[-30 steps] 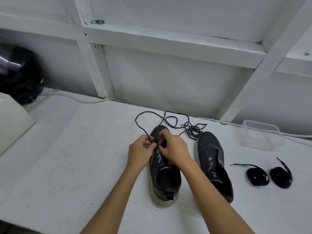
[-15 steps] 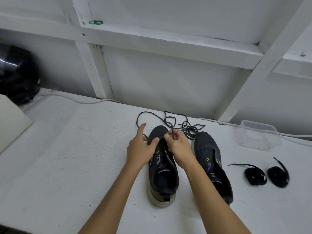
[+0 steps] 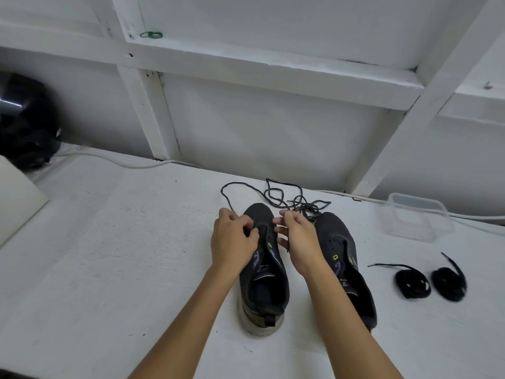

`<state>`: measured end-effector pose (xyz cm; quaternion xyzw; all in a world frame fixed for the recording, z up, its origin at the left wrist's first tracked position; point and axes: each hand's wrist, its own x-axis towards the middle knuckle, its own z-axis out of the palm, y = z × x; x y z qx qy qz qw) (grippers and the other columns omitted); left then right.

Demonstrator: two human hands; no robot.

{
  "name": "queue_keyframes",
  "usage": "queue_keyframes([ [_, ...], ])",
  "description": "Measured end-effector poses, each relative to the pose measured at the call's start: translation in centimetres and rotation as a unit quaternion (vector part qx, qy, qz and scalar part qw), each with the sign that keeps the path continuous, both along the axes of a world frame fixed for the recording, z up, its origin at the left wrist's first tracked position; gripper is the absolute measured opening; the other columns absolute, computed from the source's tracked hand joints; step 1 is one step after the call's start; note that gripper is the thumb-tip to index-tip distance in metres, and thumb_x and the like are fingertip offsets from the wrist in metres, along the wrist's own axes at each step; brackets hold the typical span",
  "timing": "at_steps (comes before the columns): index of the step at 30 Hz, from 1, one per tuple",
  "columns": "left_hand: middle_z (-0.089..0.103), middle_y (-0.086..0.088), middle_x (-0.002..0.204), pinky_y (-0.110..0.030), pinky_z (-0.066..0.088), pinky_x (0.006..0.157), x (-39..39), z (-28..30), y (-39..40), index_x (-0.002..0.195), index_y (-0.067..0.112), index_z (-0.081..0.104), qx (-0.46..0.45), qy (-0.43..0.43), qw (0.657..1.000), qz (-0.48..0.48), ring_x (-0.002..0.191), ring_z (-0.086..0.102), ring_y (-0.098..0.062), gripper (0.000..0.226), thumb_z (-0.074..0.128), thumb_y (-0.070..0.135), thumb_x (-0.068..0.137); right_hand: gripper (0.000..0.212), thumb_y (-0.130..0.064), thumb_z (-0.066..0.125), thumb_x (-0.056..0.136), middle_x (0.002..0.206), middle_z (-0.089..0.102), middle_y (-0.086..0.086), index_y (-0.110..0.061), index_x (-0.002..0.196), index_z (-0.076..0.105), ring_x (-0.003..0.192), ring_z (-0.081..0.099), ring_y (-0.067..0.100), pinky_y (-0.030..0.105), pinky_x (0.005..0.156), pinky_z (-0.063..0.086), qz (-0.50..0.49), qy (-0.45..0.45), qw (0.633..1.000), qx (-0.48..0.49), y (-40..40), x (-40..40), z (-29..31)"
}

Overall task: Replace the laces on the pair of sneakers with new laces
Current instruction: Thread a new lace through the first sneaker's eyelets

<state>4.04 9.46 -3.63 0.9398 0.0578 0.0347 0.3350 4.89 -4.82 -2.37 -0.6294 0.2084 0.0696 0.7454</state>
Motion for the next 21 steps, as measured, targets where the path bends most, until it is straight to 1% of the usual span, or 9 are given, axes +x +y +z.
queue_keyframes([
  [2,0.046,0.006,0.104,-0.028,0.050,0.075,0.2,0.4,-0.2,0.097,0.022,0.070,0.006,-0.026,0.999,-0.020,0.095,0.051,-0.013,0.007,0.069,0.023,0.091,0.024,-0.027,0.049,0.107,0.089,0.072,-0.007,-0.019,0.103,0.071,0.083,0.064,0.006,0.023,0.073,0.052,-0.014,-0.011,1.000,-0.019,0.1,-0.7,-0.2],
  [4,0.054,0.007,0.097,-0.018,0.044,0.070,0.5,0.8,-0.2,0.095,0.022,0.067,-0.017,-0.033,0.997,-0.069,0.084,0.054,-0.007,0.006,0.065,0.017,0.092,0.027,-0.031,0.051,0.106,0.073,0.071,-0.017,-0.021,0.096,0.074,0.068,0.062,-0.006,0.008,0.060,0.047,-0.031,-0.021,0.998,-0.050,0.2,-1.0,-0.1],
  [5,0.058,0.008,0.092,-0.013,0.040,0.065,0.5,1.0,-0.2,0.094,0.022,0.065,-0.039,-0.025,0.995,-0.090,0.075,0.054,-0.004,0.007,0.063,0.015,0.093,0.027,-0.034,0.053,0.105,0.067,0.068,-0.018,-0.022,0.095,0.075,0.059,0.059,-0.006,0.007,0.053,0.044,-0.040,-0.020,0.997,-0.065,0.1,-1.1,-0.1],
  [7,0.060,0.009,0.077,-0.010,0.042,0.059,0.6,1.2,-0.1,0.094,0.021,0.065,-0.087,-0.004,0.991,-0.101,0.062,0.053,-0.003,0.008,0.062,0.014,0.094,0.026,-0.037,0.057,0.103,0.065,0.064,-0.011,-0.022,0.095,0.076,0.048,0.049,0.001,0.014,0.044,0.039,-0.053,-0.002,0.996,-0.068,0.0,-1.0,-0.2],
  [8,0.061,0.010,0.074,-0.009,0.044,0.060,0.6,1.1,0.0,0.094,0.021,0.067,-0.104,0.004,0.990,-0.096,0.061,0.055,-0.001,0.008,0.063,0.014,0.094,0.025,-0.037,0.059,0.101,0.068,0.064,-0.005,-0.019,0.096,0.075,0.049,0.049,0.005,0.017,0.044,0.039,-0.059,0.009,0.997,-0.052,-0.1,-1.0,-0.2],
  [10,0.064,0.012,0.077,-0.005,0.044,0.063,0.7,0.7,0.2,0.094,0.021,0.070,-0.113,0.014,0.990,-0.082,0.066,0.058,0.000,0.008,0.065,0.015,0.093,0.025,-0.033,0.062,0.100,0.076,0.067,0.004,-0.011,0.094,0.071,0.057,0.061,0.010,0.020,0.051,0.050,-0.080,0.025,0.996,0.009,-0.1,-0.9,0.0],
  [14,0.070,0.013,0.083,-0.003,0.043,0.065,1.0,0.0,0.3,0.096,0.026,0.076,-0.098,0.033,0.990,-0.092,0.070,0.061,0.003,0.013,0.068,0.018,0.090,0.013,-0.017,0.070,0.095,0.083,0.073,0.005,-0.005,0.101,0.067,0.082,0.075,0.014,0.024,0.070,0.059,-0.064,0.013,0.995,0.081,0.0,-1.2,-0.1],
  [17,0.072,0.011,0.087,-0.007,0.045,0.069,1.2,-0.4,0.0,0.097,0.025,0.079,-0.084,0.030,0.991,-0.095,0.073,0.062,0.000,0.013,0.071,0.019,0.087,0.016,0.003,0.070,0.090,0.083,0.069,0.006,-0.008,0.100,0.067,0.075,0.071,0.010,0.021,0.069,0.057,-0.024,0.006,0.998,0.053,-0.1,-1.5,-0.6],
  [21,0.072,0.009,0.093,-0.017,0.049,0.077,1.2,-0.7,-0.2,0.100,0.025,0.079,-0.090,0.022,0.992,-0.081,0.078,0.062,-0.003,0.014,0.072,0.021,0.088,0.009,-0.003,0.062,0.098,0.083,0.069,0.006,-0.008,0.097,0.069,0.073,0.070,0.009,0.020,0.066,0.057,-0.041,-0.001,0.999,-0.011,-0.3,-1.5,-0.9],
])
